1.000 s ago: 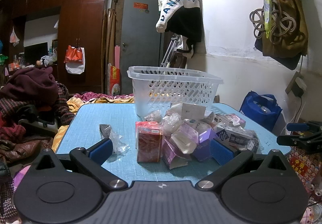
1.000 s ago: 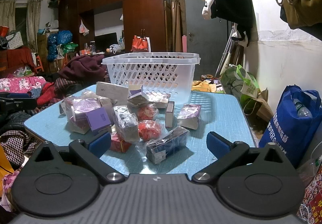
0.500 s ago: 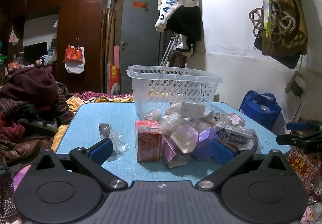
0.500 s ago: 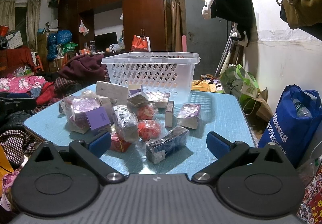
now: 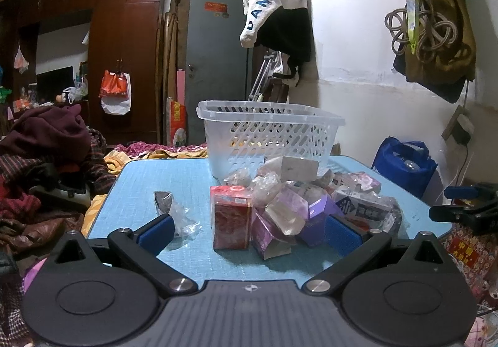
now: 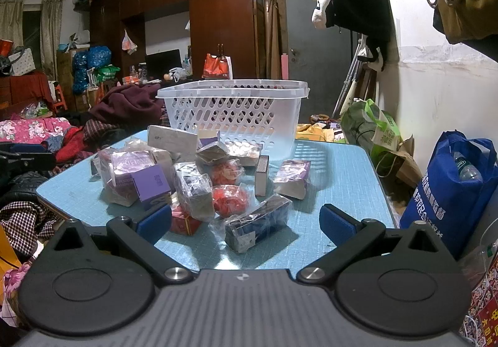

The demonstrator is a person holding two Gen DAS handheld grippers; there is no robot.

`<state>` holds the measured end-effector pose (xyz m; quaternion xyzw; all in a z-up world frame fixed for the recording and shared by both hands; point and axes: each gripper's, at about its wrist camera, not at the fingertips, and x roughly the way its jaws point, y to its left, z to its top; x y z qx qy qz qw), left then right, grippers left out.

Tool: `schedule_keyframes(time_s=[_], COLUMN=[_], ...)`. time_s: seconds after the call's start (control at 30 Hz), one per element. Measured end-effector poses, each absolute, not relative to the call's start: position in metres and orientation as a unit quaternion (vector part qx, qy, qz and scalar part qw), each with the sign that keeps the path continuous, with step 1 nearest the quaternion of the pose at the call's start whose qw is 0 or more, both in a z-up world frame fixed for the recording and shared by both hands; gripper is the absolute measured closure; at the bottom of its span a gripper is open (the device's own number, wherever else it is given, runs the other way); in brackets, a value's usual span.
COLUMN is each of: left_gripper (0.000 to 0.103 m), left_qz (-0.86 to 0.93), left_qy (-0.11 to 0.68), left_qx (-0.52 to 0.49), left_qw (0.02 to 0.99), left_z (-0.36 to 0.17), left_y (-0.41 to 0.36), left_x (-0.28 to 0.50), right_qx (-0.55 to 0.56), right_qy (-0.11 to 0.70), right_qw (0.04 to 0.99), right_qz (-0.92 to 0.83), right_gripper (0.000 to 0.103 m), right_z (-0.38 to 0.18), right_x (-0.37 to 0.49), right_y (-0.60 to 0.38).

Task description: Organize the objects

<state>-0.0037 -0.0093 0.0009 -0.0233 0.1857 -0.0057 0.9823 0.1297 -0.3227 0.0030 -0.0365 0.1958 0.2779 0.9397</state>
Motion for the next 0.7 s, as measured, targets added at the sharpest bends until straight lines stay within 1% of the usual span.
schedule_keyframes(time_s=[0.2,0.27,0.37,0.4,0.47,0.5,0.57,0.63,0.7], left_gripper=[0.000,0.000,0.000,0.000,0.000,0.000,0.000,0.002,0.003], left_qz=[-0.012,-0.016,0.015,0.037,0.073,0.087,0.075,0.060,0.051], left_qy=[0.174,0.140,0.056,0.049,0.099,0.111,0.118,0.141,0.155], left_qx=[-0.028,-0.032,-0.027,-0.024,0.004,0.010,-0.006,-0.042,-0.057], left_qw=[0.984,0.989,0.998,0.998,0.992,0.990,0.990,0.987,0.985], left_z=[0.002,0.006,0.010,0.009,0.006,-0.002,-0.016,-0.026,-0.034], left_y=[-0.007,-0.005,0.007,0.014,0.029,0.041,0.063,0.083,0.091], left_x=[-0.006,-0.010,-0.017,-0.015,-0.002,0.005,0.012,0.024,0.034], right_qx=[-0.038,-0.034,-0.013,-0.004,-0.006,-0.020,-0.030,-0.023,-0.009], right_qy=[0.199,0.198,0.188,0.180,0.169,0.173,0.191,0.211,0.215], right_qw=[0.939,0.939,0.940,0.940,0.936,0.934,0.935,0.933,0.929], right_qz=[0.278,0.278,0.283,0.290,0.309,0.312,0.297,0.291,0.301], right_gripper=[0.000,0.000,0.000,0.000,0.000,0.000,0.000,0.000,0.000], right_z=[0.000,0.000,-0.002,-0.005,-0.014,-0.020,-0.031,-0.041,-0.046], right_x=[0.131,0.131,0.131,0.131,0.134,0.138,0.146,0.154,0.157], right_y=[-0.321,-0.321,-0.320,-0.319,-0.314,-0.309,-0.304,-0.302,-0.304])
